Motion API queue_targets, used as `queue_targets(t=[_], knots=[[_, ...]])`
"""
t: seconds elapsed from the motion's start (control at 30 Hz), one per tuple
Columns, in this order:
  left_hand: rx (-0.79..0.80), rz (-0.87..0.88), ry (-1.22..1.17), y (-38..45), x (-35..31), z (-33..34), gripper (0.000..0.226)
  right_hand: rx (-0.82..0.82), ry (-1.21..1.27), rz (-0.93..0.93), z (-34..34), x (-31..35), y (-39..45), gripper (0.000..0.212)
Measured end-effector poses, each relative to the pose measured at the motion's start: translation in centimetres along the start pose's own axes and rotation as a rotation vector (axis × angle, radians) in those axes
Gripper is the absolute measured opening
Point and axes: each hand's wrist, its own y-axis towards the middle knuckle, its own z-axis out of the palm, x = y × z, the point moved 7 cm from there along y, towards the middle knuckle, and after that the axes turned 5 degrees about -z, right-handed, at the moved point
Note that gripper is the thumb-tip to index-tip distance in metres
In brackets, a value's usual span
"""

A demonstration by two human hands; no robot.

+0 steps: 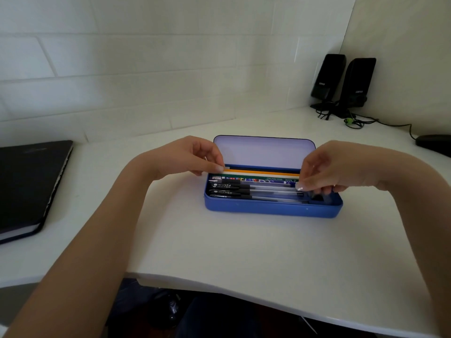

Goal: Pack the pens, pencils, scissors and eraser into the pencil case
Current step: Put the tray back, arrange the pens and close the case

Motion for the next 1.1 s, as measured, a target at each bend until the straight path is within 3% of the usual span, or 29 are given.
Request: queue_targets(t=[0.13,0.2,0.33,0.57,1.1], knots=[[-0.060,-0.024,0.000,0.3,0.5,-0.7,0.012,-0.214,0.044,0.057,-1.8,-1.1,0.5,0.027],[-0.056,-0.046,-0.004,0.3,0.8,-0.7,0.013,-0.231,-0.013,0.116,-1.7,-2.0,0.9,0.032],[-0.061,-0.093,-0.022,0.6,1.3,-0.6,0.014,-0.151,-0.072,0.221,-1.0,-3.6,1.4,0.039],[-0.096,-0.150,-0.068,0.9,2.2,-0.9,0.023,-0.064,0.115,0.322,-1.5,-6.1,1.3,0.033],[-0.059,-0.166,-0.015,0.7,2.1,-0.2,0.022,0.084,0.154,0.300,-0.7,-6.7,1.3,0.033]])
